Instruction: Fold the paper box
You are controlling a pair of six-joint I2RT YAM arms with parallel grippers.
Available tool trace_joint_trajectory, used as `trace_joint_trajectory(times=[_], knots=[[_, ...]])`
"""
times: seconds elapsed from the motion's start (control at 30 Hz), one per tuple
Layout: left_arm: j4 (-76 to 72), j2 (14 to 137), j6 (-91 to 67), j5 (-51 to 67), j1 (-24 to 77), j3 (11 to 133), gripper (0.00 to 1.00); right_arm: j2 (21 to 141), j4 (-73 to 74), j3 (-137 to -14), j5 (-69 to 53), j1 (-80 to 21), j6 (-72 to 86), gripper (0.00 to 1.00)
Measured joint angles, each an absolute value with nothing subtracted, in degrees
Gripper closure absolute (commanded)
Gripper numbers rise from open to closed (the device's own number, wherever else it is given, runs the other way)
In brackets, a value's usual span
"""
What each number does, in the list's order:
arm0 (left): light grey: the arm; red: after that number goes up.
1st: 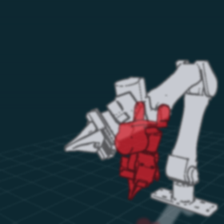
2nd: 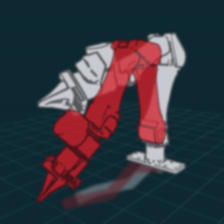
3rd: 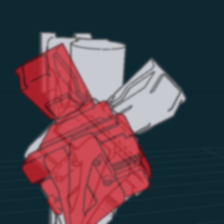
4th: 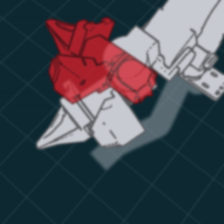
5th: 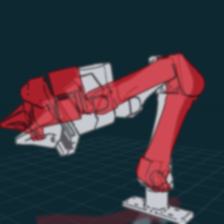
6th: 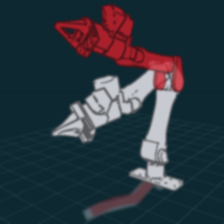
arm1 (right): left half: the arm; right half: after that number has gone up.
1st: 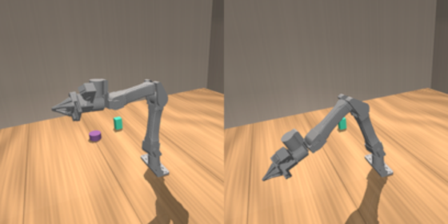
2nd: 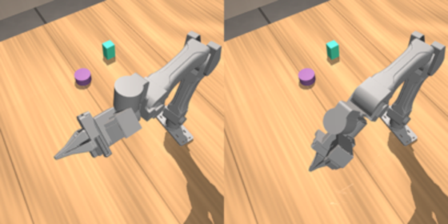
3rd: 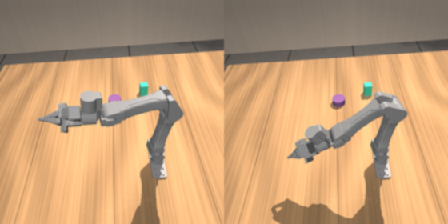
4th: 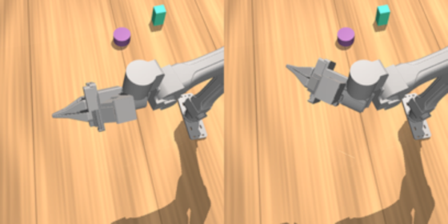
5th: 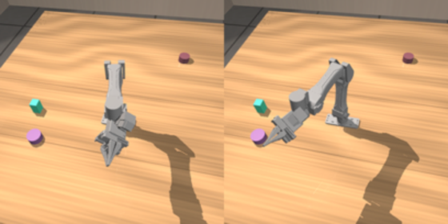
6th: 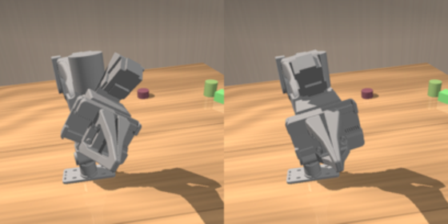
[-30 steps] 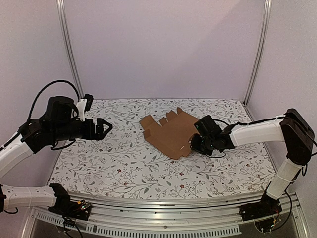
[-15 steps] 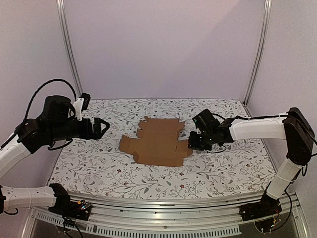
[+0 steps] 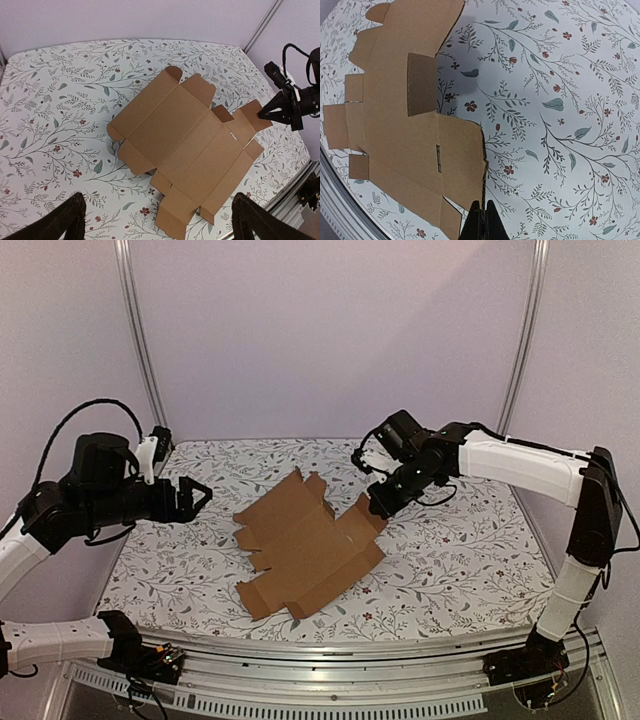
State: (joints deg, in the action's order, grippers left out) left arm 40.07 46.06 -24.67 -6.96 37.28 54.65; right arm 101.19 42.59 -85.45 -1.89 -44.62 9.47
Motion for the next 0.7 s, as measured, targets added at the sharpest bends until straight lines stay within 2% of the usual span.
trace_joint_trajectory(times=[0.13,0.57,0.67,0.7], knots=[[40.7,45.1,-24.7,-6.8,37.3,54.7,0.01,103.5,47.1,-88.1,-3.2,-44.6,-0.1,1.00],[42.3,44.5,-24.7,-6.9,37.3,54.7,0.00,115.8,55.5,-100.2,7.5,-44.6,-19.0,1.00],[42.3,44.5,-24.7,-6.9,37.3,54.7,0.00,117.0,56.1,-101.3,8.3,-44.6,-21.0,0.89],[42.3,44.5,-24.7,-6.9,37.3,54.7,0.00,117.3,56.3,-101.9,8.5,-44.6,-21.5,0.83]])
